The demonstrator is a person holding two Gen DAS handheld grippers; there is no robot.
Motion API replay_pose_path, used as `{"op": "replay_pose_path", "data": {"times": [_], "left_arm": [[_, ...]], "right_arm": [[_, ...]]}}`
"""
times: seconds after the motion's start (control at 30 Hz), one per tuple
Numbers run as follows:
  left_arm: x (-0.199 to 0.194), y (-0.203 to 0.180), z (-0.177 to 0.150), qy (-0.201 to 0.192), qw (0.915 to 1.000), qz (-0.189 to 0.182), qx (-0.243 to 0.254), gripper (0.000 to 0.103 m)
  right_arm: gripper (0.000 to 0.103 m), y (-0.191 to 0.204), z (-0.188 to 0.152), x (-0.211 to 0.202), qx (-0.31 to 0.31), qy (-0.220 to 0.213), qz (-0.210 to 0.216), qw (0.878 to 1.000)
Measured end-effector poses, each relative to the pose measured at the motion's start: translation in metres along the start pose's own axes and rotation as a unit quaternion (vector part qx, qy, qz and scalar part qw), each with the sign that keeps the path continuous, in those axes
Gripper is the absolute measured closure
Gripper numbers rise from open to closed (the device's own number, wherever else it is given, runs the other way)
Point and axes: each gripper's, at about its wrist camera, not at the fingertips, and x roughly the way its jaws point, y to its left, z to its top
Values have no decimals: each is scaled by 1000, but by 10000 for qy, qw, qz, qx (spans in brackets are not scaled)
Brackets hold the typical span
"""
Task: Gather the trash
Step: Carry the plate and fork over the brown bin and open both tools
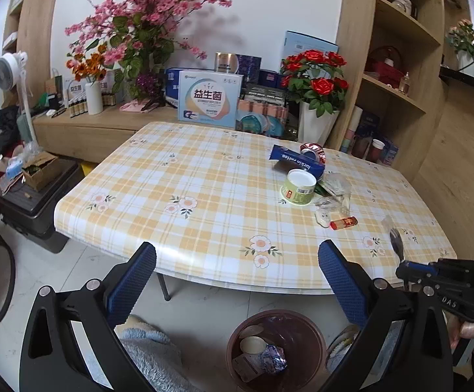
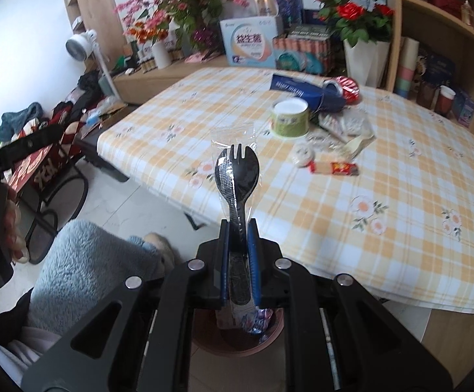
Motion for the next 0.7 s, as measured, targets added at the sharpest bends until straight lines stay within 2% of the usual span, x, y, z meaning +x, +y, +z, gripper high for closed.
{"op": "replay_pose_path", "data": {"times": [0.17, 0.33, 0.37, 0.4, 0.47, 0.5, 0.57, 0.63, 0.67, 0.7], "left_arm": [[0, 10, -5, 18, 9999, 37, -114, 6], [1, 13, -7, 36, 9999, 50, -151, 6], [1, 13, -7, 36, 9999, 45, -151, 6], [1, 13, -7, 34, 9999, 50, -146, 6], [1, 13, -7, 35, 9999, 54, -125, 6], [2, 12, -7, 40, 9999, 59, -110, 6], [3, 10, -7, 54, 9999, 62, -90, 6], [4, 9, -7, 55, 10000, 60, -57, 6], [5, 8, -8, 61, 10000, 66, -35, 6], [6, 6, -8, 70, 9999, 72, -18, 6]], "right_arm": [[89, 9, -8, 14, -20, 277, 74, 9996], [88, 12, -11, 20, -3, 360, 124, 9993], [83, 13, -11, 22, 9, 391, 159, 9991], [70, 14, -12, 24, 21, 411, 193, 9990], [62, 16, -13, 24, -15, 393, 249, 9989], [51, 16, -12, 24, -17, 374, 246, 9990], [32, 12, -10, 22, 58, 276, 130, 9995], [24, 5, -7, 17, 176, 98, 22, 9998], [11, 2, -6, 15, 220, 47, -47, 9997], [6, -3, -4, 12, 281, -51, -225, 9993]]}}
